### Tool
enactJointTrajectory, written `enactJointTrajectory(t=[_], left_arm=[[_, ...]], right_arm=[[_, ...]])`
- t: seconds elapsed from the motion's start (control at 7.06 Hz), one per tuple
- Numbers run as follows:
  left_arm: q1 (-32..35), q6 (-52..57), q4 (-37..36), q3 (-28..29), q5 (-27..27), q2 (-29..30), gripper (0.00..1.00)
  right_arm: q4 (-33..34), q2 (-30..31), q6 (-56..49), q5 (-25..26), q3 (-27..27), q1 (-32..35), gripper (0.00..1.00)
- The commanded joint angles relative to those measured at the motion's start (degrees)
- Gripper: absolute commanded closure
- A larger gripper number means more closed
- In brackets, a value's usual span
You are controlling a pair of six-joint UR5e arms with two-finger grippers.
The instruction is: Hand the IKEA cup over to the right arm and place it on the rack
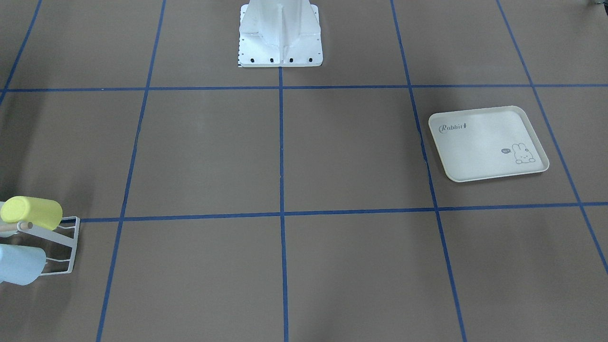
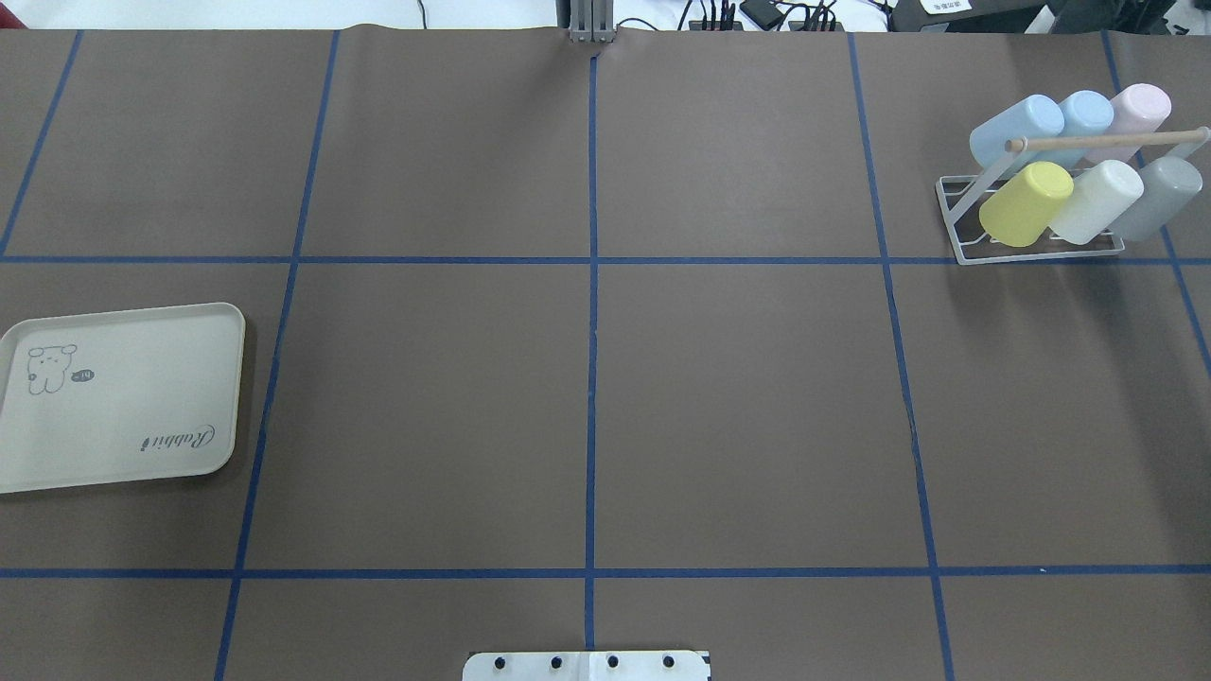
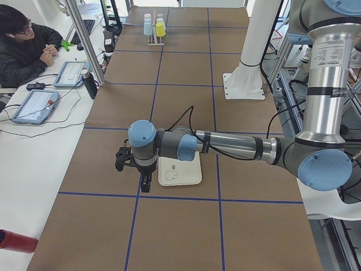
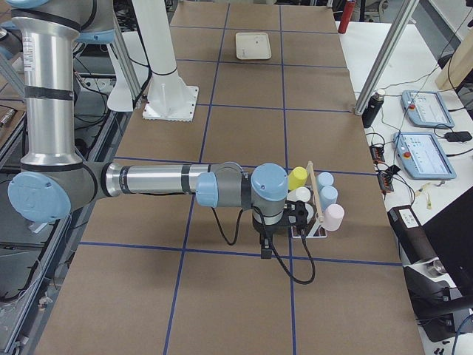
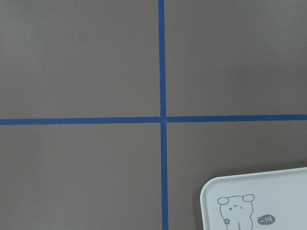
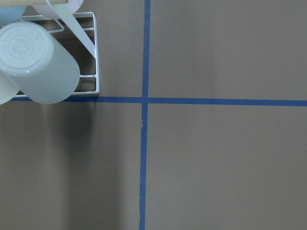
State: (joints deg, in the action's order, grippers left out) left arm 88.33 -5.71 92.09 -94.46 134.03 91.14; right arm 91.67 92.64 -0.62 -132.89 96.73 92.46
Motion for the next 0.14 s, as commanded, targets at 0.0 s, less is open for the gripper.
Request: enactJointTrajectory(t=[0.0], left_arm=[[0.00,0.00,-0.07,0.07,0.00,0.00,0.00]], right_arm=[[0.00,0.00,0.00,0.00,-0.14,0.00,0.00]])
